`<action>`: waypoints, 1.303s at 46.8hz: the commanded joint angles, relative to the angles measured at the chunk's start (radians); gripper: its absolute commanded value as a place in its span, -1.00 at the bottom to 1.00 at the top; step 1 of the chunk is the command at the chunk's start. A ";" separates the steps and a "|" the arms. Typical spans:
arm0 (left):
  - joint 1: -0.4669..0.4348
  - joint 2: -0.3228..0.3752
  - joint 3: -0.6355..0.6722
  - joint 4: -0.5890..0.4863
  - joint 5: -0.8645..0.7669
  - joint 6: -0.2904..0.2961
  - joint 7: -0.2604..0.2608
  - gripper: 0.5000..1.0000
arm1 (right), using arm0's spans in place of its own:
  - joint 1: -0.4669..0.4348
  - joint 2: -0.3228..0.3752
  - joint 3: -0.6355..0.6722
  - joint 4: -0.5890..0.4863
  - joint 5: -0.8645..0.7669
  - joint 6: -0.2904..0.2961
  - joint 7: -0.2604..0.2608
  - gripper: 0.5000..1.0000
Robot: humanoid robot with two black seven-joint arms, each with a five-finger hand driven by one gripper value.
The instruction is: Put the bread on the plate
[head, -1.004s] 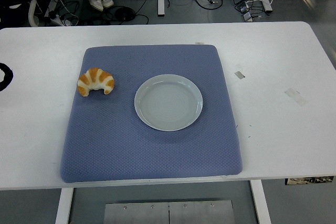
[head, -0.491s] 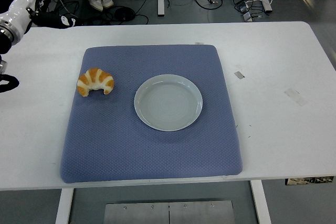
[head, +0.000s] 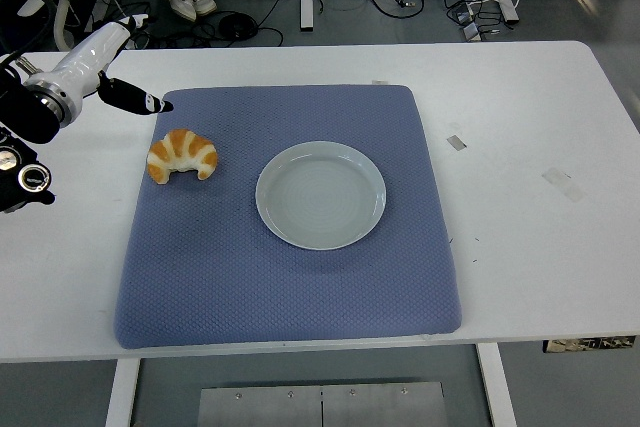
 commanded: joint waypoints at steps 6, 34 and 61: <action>-0.006 -0.017 0.024 0.000 0.001 -0.065 0.019 0.91 | 0.000 0.000 0.000 0.000 0.000 0.000 0.000 1.00; -0.019 -0.044 0.145 0.011 0.093 -0.062 0.028 0.77 | 0.000 0.000 0.000 0.000 0.000 0.000 0.000 1.00; -0.011 -0.085 0.199 0.071 0.163 -0.028 0.028 0.77 | 0.000 0.000 0.000 0.000 0.000 0.000 0.000 1.00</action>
